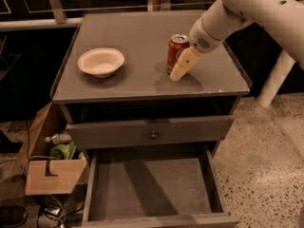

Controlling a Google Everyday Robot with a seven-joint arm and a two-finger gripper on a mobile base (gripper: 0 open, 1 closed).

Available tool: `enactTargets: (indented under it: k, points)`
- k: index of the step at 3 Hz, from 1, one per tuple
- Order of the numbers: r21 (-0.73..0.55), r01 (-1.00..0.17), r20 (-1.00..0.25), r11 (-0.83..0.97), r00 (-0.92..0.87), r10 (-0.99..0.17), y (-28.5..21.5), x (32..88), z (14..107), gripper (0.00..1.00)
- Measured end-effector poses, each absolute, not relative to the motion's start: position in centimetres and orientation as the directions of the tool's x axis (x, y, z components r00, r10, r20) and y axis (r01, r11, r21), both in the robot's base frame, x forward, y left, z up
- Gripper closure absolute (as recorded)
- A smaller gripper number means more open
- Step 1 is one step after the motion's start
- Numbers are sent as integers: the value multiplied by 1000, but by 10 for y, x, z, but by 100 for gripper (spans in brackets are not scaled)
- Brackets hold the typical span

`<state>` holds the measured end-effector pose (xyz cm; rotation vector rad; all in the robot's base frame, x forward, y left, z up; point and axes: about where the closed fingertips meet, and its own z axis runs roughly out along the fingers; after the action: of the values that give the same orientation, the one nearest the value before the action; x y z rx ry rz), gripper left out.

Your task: Place coke can into middle drawer

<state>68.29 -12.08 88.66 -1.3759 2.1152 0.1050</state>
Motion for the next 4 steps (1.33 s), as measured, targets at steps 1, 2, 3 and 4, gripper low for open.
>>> enactTargets:
  k: [1, 2, 3, 4]
  points:
    - [-252, -853, -525, 458, -277, -805, -121, 683, 887, 19]
    - [-252, -853, -525, 458, -277, -805, -121, 683, 887, 42]
    - [-251, -853, -525, 458, -277, -805, -121, 683, 887, 73]
    - [-251, -853, -525, 458, -277, -805, -121, 683, 886, 97]
